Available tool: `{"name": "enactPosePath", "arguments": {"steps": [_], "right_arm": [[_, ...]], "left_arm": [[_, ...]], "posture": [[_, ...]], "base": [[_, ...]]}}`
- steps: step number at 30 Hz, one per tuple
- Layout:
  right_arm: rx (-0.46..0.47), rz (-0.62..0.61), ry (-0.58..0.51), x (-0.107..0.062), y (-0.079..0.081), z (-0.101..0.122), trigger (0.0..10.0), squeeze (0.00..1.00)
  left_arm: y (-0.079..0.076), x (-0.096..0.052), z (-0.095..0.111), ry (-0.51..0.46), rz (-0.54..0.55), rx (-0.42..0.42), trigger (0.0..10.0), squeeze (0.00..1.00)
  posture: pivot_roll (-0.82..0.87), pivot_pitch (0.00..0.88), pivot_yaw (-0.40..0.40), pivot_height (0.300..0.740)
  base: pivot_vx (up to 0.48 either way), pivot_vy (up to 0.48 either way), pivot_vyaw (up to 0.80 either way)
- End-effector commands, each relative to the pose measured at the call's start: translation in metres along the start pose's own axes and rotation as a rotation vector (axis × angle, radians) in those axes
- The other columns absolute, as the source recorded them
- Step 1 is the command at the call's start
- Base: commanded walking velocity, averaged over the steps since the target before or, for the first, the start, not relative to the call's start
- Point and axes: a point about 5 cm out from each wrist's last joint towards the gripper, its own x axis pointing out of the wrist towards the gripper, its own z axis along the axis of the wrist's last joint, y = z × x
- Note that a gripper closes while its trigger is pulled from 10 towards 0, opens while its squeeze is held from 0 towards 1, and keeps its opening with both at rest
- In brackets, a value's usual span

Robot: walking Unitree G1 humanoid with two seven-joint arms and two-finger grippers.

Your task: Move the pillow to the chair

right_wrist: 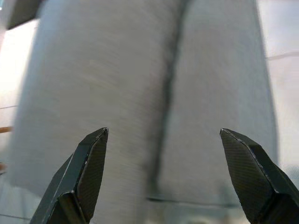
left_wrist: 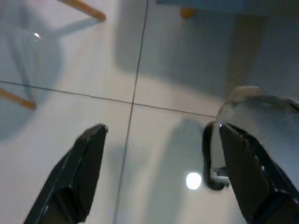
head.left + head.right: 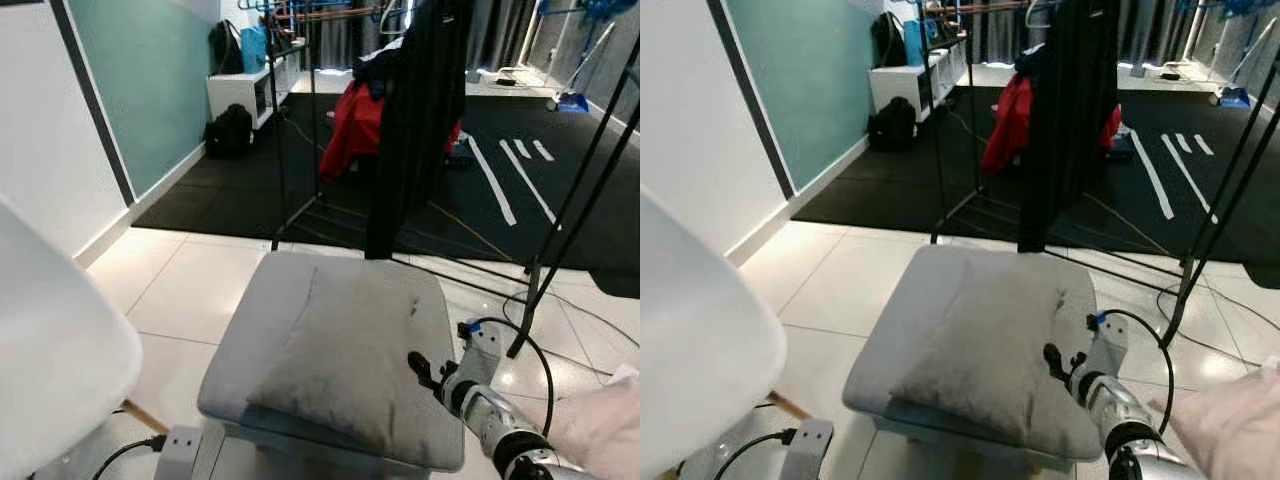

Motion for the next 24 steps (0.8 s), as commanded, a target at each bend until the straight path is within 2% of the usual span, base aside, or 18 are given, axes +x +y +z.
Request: {"name": "enactPosePath", "arguments": {"steps": [1, 3, 6, 7, 9, 10, 11, 12, 13, 14, 16, 18, 19, 20, 21, 22, 23, 24], "right_arm": [[-0.004, -0.033, 0.045, -0.003, -0.007, -0.01, 10.0, 0.0], [-0.029, -0.054, 0.069, -0.005, -0.012, -0.015, 10.0, 0.0], [-0.037, -0.06, 0.08, -0.006, -0.014, -0.018, 10.0, 0.0], [-0.037, -0.061, 0.085, -0.006, -0.016, -0.02, 10.0, 0.0], [-0.052, -0.062, 0.097, -0.008, -0.018, -0.023, 10.0, 0.0], [-0.052, -0.062, 0.097, -0.008, -0.018, -0.023, 10.0, 0.0], [-0.069, -0.056, 0.111, -0.008, -0.018, -0.026, 10.0, 0.0], [-0.081, -0.05, 0.123, -0.008, -0.018, -0.028, 10.0, 0.0], [-0.081, -0.05, 0.123, -0.008, -0.018, -0.028, 10.0, 0.0], [-0.091, -0.041, 0.138, -0.008, -0.017, -0.031, 10.0, 0.0], [-0.091, -0.041, 0.138, -0.008, -0.017, -0.031, 10.0, 0.0], [-0.12, 0.0, 0.179, -0.008, -0.01, -0.039, 10.0, 0.0], [-0.12, 0.0, 0.179, -0.008, -0.01, -0.039, 10.0, 0.0], [-0.13, 0.022, 0.192, -0.007, -0.006, -0.043, 10.0, 0.0], [-0.13, 0.022, 0.192, -0.007, -0.006, -0.043, 10.0, 0.0], [-0.138, 0.035, 0.197, -0.007, -0.003, -0.045, 10.0, 0.0], [-0.138, 0.035, 0.197, -0.007, -0.003, -0.045, 10.0, 0.0], [-0.132, 0.05, 0.189, -0.006, 0.0, -0.045, 10.0, 0.0]], "left_arm": [[0.003, -0.002, 0.002, -0.071, 0.048, -0.091, 10.0, 0.0], [0.004, -0.003, 0.004, -0.139, 0.078, -0.21, 10.0, 0.0], [0.004, -0.005, 0.005, -0.177, 0.089, -0.296, 10.0, 0.0], [0.003, -0.005, 0.005, -0.194, 0.091, -0.356, 10.0, 0.0], [0.05, -0.006, 0.05, -0.378, 0.148, -0.543, 10.0, 0.0], [0.05, -0.006, 0.05, -0.378, 0.148, -0.543, 10.0, 0.0], [0.073, -0.011, 0.08, -0.511, 0.15, -0.612, 10.0, 0.0], [0.086, -0.016, 0.102, -0.607, 0.138, -0.649, 10.0, 0.0], [0.086, -0.016, 0.102, -0.607, 0.138, -0.649, 10.0, 0.0], [0.092, -0.02, 0.117, -0.677, 0.105, -0.661, 10.0, 0.0], [0.092, -0.02, 0.117, -0.677, 0.105, -0.661, 10.0, 0.0], [0.087, -0.027, 0.149, -0.8, -0.081, -0.65, 10.0, 0.0], [0.087, -0.027, 0.149, -0.8, -0.081, -0.65, 10.0, 0.0], [0.074, -0.027, 0.159, -0.799, -0.175, -0.506, 10.0, 0.0], [0.074, -0.027, 0.159, -0.799, -0.175, -0.506, 10.0, 0.0], [0.063, -0.027, 0.163, -0.786, -0.234, -0.393, 10.0, 0.0], [0.063, -0.027, 0.163, -0.786, -0.234, -0.393, 10.0, 0.0], [0.052, -0.026, 0.165, -0.77, -0.3, -0.335, 10.0, 0.0]], "posture": [[-0.13, 0.056, -0.006, 0.567], [-0.13, 0.056, -0.008, 0.557], [-0.13, 0.056, -0.01, 0.547], [-0.13, 0.057, -0.01, 0.542], [-0.13, 0.056, -0.011, 0.532], [-0.13, 0.056, -0.011, 0.532], [-0.13, 0.055, -0.014, 0.527], [-0.13, 0.054, -0.013, 0.522], [-0.13, 0.054, -0.013, 0.522], [-0.13, 0.054, -0.013, 0.517], [-0.13, 0.054, -0.013, 0.517], [-0.14, 0.05, -0.013, 0.507], [-0.14, 0.05, -0.013, 0.507], [-0.14, 0.045, -0.009, 0.502], [-0.14, 0.045, -0.009, 0.502], [-0.14, 0.044, -0.006, 0.497], [-0.14, 0.044, -0.006, 0.497], [-0.14, 0.045, -0.005, 0.497]], "base": [[0.0, 0.0, 0.0], [0.0, 0.0, 0.0], [0.0, 0.0, 0.0], [0.0, 0.0, 0.0], [0.0, 0.0, 0.0], [0.0, 0.0, 0.0], [0.0, 0.0, 0.0], [0.0, 0.0, 0.0], [0.0, 0.0, 0.0], [0.0, 0.0, 0.0], [0.0, 0.0, 0.0], [0.0, 0.0, 0.0], [0.0, 0.0, 0.0], [0.0, 0.0, 0.0], [0.0, 0.0, 0.0], [0.0, 0.0, 0.0], [0.0, 0.0, 0.0], [0.0, 0.0, 0.0]]}}
